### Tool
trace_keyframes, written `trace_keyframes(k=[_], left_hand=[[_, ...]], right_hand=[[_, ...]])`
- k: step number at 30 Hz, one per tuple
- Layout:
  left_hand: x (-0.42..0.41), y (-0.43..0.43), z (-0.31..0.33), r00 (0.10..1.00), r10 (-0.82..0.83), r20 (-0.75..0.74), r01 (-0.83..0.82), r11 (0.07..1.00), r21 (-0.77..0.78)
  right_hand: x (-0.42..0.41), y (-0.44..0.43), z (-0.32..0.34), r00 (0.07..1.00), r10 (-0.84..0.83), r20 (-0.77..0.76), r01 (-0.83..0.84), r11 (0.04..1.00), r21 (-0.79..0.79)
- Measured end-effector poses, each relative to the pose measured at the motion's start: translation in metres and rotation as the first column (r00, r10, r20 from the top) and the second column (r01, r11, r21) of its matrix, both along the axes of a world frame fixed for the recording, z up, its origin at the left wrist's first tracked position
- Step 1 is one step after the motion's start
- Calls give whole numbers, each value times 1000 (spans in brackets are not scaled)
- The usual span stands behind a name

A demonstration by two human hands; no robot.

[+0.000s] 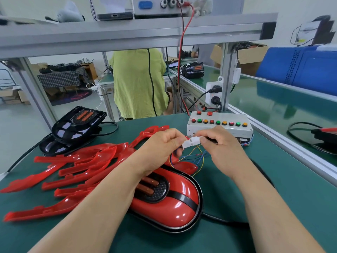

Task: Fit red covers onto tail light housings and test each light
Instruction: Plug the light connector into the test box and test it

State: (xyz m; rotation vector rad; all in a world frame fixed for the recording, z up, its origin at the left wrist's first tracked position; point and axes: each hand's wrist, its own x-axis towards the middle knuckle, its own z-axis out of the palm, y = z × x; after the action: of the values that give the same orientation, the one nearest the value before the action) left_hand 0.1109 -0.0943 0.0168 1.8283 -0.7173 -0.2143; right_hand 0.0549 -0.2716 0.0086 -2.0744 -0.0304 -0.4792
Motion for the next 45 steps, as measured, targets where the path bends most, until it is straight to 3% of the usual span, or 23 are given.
trace_keyframes(k=[6,11,14,17,19,24,32,36,41,43,45], left_hand=[[-2,-3,0,996,89,1,-89,996,-4],[-1,-4,-2,990,138,41,-140,989,46],[0,-5,-2,987,157,-42,-159,986,-54],[3,-6,-4,963,269,-32,-271,957,-99],[5,-6,-5,952,300,56,-299,954,-32],[1,-3,2,971,168,169,-184,979,84],[7,14,14,989,44,140,-67,985,160],[20,54,20,980,174,98,-188,971,147],[8,81,0,993,106,55,-119,884,453],[4,74,-9,985,169,-34,-144,914,379],[3,66,-16,975,222,19,-215,914,343]], right_hand=[[-3,-1,2,994,66,-84,-61,996,59],[-4,2,3,993,78,-93,-78,997,8],[-3,4,2,995,62,-72,-60,997,38],[0,3,1,997,-41,-66,49,991,128],[1,2,0,993,-94,-72,106,978,177],[2,5,-3,989,-121,-90,138,966,219],[6,10,-7,991,-87,-105,112,958,264],[9,5,-10,984,-133,-122,156,967,201],[15,7,-14,977,-182,-110,197,968,157],[16,9,-15,978,-177,-109,193,967,168],[16,8,-17,980,-169,-106,185,969,166]])
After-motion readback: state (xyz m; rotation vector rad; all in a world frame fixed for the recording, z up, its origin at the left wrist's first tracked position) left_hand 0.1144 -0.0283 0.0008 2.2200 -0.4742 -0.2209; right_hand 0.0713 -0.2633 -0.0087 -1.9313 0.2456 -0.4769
